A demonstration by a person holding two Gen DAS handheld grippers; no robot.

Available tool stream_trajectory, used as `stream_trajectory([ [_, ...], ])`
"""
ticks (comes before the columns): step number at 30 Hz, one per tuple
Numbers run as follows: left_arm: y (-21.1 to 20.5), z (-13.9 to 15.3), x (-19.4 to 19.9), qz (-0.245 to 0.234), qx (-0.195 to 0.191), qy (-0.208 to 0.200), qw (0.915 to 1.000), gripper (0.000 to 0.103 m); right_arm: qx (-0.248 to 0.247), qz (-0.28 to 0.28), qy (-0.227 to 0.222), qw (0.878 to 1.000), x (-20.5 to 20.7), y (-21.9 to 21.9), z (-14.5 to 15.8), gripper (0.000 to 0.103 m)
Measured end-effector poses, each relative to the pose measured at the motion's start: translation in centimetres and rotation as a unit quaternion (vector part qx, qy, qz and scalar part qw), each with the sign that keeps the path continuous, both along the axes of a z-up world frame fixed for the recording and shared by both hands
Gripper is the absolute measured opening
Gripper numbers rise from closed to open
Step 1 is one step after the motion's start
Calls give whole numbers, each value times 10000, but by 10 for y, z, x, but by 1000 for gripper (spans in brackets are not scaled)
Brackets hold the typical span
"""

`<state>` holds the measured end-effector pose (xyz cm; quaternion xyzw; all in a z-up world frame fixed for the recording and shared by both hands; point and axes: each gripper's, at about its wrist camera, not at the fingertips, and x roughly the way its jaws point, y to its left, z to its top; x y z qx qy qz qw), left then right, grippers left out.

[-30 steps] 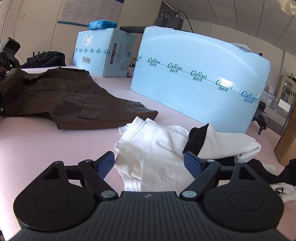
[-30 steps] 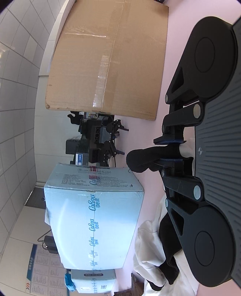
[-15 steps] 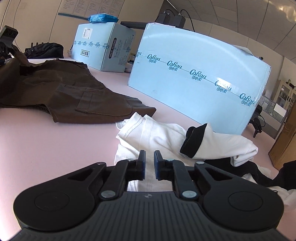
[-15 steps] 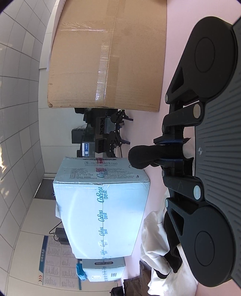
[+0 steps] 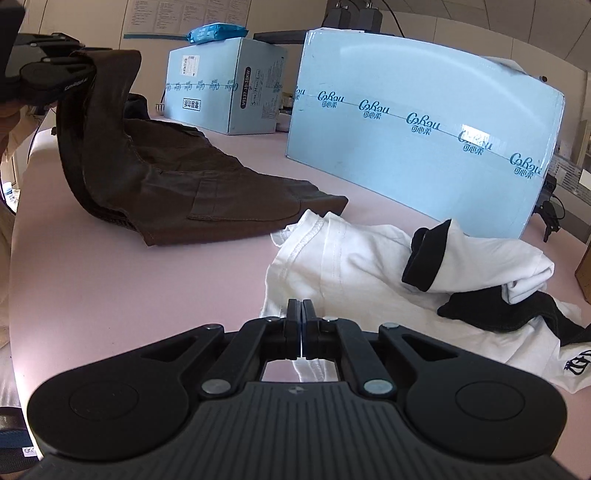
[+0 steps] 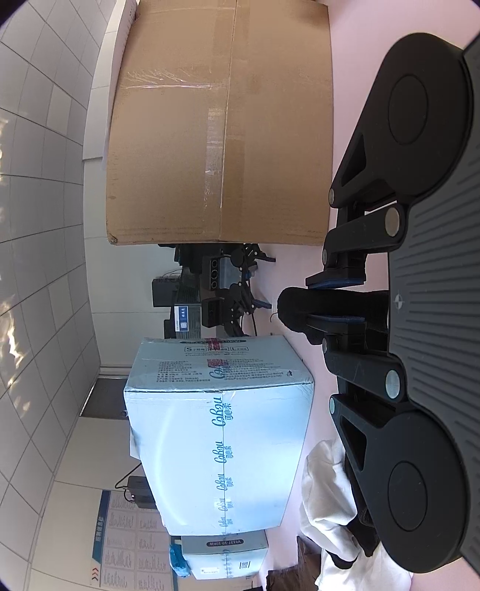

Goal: Fold clothes
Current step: 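Grasp the T-shirt hem with the left gripper while the right gripper grasps the black sleeve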

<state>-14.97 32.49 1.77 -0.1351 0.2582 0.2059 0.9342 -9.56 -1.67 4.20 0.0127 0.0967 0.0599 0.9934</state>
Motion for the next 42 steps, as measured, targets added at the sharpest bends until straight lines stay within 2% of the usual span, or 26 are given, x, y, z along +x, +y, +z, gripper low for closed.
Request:
stream_trajectory([
  [1,4,0,-1,68,-45,55,10000,2,-85,-13,10,10000,1,2,-2,13],
  [3,17,3,-3,171,-135,204,9996,19,-198,-84,136,9997,7,4,-7,13],
  [5,31,4,-3,236,-351,383,9984,61,-100,-70,339,9993,12,1,-9,13],
  [7,44,4,-2,96,-780,310,9964,74,31,-90,388,9992,14,-3,-9,13],
  [8,49,6,1,17,-995,312,9946,76,36,-91,403,9991,14,-4,-9,13],
  [13,57,13,30,-91,-1325,575,9895,74,-15,-89,415,9991,12,-3,-10,13],
  [15,52,15,41,18,-1153,756,9905,50,-30,-78,417,9991,12,-2,-11,13],
  [16,47,16,45,33,-1047,871,9907,25,-24,-81,424,9991,12,-3,-11,13],
  [17,42,17,48,-26,-1022,987,9898,12,-6,-82,432,9990,13,-3,-11,13],
  [21,27,19,48,83,-866,989,9913,7,-6,-88,357,9993,12,-3,-10,13],
  [24,23,23,49,125,-939,985,9906,5,31,-72,216,9997,9,-3,-7,9],
  [26,14,30,51,-110,-918,969,9910,5,49,-125,281,9995,8,-4,-2,7],
  [30,-14,40,54,-789,-819,1036,9881,5,622,-110,709,9955,-5,-30,19,5],
  [33,-39,47,55,-1186,-691,1032,9851,5,688,-104,724,9949,-22,-61,33,5],
  [36,-58,52,57,-1703,-953,995,9757,5,809,-339,704,9937,-40,-97,44,5],
  [39,-84,53,58,-2189,-1111,1030,9639,5,678,-684,634,9933,-60,-126,53,5],
  [42,-121,50,52,-2710,-969,1146,9508,5,405,-977,475,9933,-86,-150,59,5],
])
